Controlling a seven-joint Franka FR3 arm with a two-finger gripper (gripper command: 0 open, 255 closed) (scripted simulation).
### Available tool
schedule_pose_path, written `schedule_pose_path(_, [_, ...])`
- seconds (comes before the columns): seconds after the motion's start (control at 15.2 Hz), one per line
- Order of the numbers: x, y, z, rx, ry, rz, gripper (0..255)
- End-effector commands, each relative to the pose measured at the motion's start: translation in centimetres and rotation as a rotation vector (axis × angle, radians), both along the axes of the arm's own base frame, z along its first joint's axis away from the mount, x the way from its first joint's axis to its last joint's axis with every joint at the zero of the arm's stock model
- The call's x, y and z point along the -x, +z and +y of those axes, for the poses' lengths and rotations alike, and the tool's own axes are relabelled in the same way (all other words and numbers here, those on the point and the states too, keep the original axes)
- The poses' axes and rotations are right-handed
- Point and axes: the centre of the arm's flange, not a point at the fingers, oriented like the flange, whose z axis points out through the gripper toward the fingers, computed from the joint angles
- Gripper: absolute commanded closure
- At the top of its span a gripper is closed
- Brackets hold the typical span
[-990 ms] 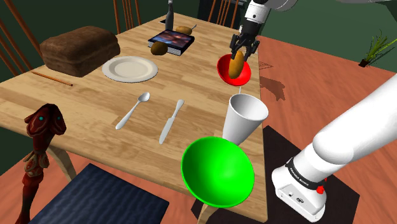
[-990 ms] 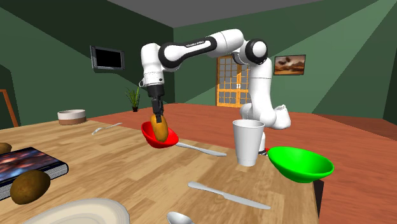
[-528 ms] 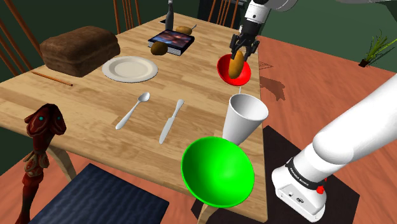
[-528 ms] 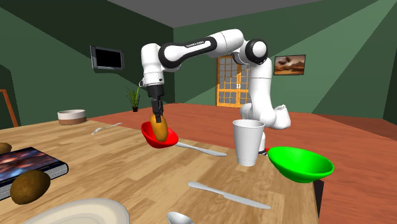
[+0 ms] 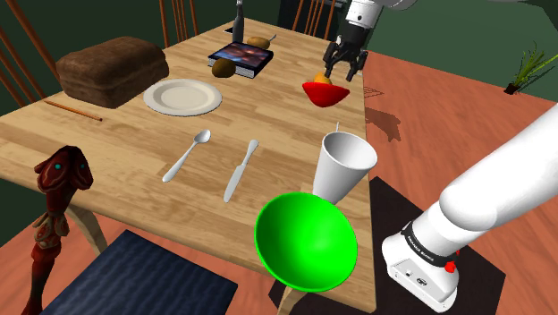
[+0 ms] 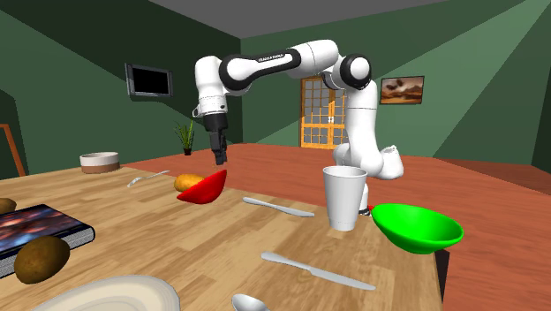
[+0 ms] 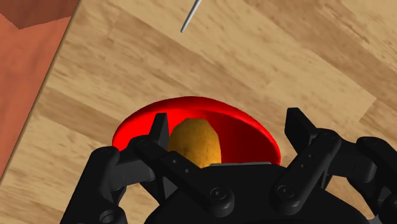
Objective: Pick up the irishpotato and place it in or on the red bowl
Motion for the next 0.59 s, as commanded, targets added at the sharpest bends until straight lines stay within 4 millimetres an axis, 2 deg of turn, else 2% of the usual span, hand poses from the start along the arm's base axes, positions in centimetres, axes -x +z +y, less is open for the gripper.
schedule_pose_path(0.0, [-0.2, 2.1, -0.4, 0.000, 0.000, 0.001, 0])
schedule_pose_path(0.07, [-0.3, 3.1, -0.5, 0.000, 0.000, 0.001, 0])
schedule_pose_path(0.53, [-0.3, 3.1, -0.5, 0.000, 0.000, 0.001, 0])
